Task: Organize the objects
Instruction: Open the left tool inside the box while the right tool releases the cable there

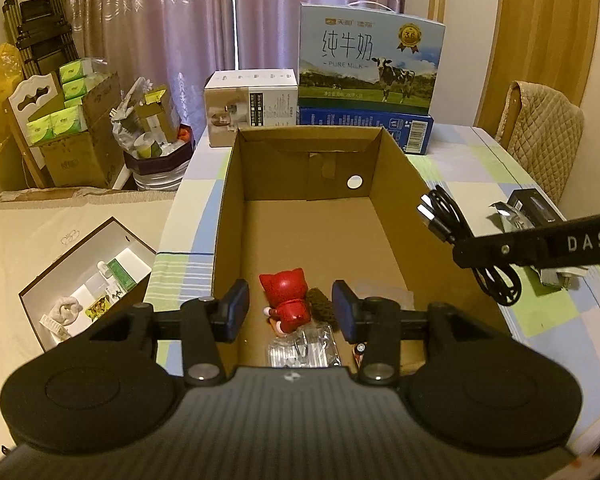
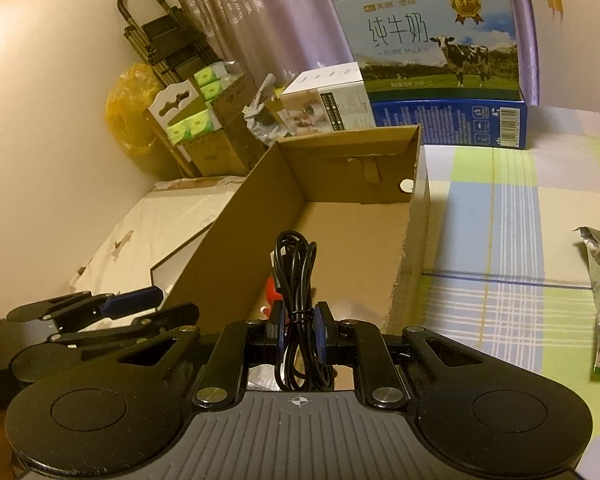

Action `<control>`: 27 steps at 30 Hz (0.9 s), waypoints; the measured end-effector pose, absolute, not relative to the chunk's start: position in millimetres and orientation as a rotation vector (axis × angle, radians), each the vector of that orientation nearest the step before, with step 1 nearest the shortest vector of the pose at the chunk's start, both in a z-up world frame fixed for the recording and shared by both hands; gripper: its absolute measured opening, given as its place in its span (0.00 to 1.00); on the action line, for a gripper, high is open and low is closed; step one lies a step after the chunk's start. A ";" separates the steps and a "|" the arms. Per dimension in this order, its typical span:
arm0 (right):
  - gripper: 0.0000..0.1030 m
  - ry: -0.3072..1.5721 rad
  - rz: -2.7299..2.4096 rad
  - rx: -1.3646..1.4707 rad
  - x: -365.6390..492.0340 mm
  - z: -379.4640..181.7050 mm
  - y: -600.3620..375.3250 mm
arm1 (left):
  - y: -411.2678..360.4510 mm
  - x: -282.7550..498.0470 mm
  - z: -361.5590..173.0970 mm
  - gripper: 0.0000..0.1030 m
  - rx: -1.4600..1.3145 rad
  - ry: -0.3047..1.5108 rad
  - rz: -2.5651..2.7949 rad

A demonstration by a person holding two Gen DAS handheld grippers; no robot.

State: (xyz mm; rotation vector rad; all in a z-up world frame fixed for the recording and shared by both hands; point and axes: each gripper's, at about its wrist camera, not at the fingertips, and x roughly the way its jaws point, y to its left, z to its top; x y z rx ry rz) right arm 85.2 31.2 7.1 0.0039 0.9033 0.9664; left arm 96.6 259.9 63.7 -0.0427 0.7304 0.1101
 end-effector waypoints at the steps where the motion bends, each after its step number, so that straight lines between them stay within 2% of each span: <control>1: 0.11 0.902 0.967 0.003 85.1 7.8 31.7 | 260.0 95.9 63.2 0.39 -0.045 0.732 0.110; 10: 0.12 0.888 0.948 0.034 91.6 9.9 37.7 | 262.6 91.5 64.0 0.39 -0.054 0.728 0.112; 11: 0.14 0.888 0.938 0.048 93.2 9.3 37.3 | 262.9 91.4 64.4 0.39 -0.054 0.728 0.111; 14: 0.35 0.872 0.931 0.098 96.7 10.4 31.3 | 263.1 91.0 65.3 0.39 -0.050 0.725 0.111; 15: 0.37 0.866 0.923 0.106 97.4 10.8 28.6 | 263.1 91.0 65.7 0.39 -0.049 0.725 0.113; 27: 0.37 0.878 0.891 0.153 86.6 14.1 -4.0 | 248.0 80.4 68.6 0.41 -0.086 0.734 0.099</control>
